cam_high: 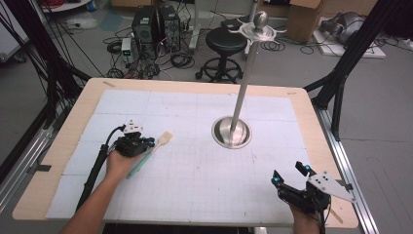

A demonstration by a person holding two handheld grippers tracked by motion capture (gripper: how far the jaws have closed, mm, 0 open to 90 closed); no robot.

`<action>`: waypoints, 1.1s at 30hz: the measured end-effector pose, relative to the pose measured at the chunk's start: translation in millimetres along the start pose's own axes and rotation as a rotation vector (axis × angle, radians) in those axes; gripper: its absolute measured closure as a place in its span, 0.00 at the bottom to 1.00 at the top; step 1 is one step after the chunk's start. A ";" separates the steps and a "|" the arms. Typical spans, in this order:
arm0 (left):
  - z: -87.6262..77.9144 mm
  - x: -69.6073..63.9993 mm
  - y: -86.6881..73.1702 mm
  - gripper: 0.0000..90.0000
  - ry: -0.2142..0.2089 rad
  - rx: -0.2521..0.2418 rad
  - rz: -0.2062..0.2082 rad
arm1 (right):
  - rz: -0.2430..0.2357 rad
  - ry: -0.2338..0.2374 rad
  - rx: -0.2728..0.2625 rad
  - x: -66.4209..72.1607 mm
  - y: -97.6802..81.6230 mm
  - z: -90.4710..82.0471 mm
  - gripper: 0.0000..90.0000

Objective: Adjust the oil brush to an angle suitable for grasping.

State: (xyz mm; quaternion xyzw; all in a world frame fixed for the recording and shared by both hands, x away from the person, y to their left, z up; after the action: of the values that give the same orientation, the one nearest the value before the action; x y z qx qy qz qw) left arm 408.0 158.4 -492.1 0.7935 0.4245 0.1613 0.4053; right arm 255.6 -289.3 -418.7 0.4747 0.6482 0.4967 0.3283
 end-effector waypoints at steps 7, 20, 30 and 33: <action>0.3 -13.8 -0.7 0.95 -0.084 0.007 0.016 | -0.004 0.004 0.005 0.9 -0.4 1.0 0.19; -0.6 -53.9 -5.1 0.95 -0.203 0.038 0.101 | -0.006 0.001 0.000 2.6 1.1 -0.6 0.19; -9.3 -83.0 -6.6 0.95 -0.297 0.042 0.141 | -0.006 0.002 0.000 3.3 1.2 -1.2 0.19; -24.2 -88.2 -3.5 0.97 -0.308 -0.005 0.134 | -0.001 0.001 0.001 2.6 1.3 -2.2 0.19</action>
State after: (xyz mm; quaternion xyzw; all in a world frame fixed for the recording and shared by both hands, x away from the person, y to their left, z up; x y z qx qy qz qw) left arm 339.7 100.8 -472.1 0.8344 0.3029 0.0656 0.4558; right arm 253.2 -287.5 -416.7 0.4743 0.6489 0.4963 0.3281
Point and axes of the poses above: each handheld gripper's, and its own axes: z roughly forward along the jaws, y roughly out of its top, x roughly to its left, the point moved 7 cm from there along z, roughly forward along the jaws, and after that the axes turned 1 degree about -y, right-handed, at the moved point
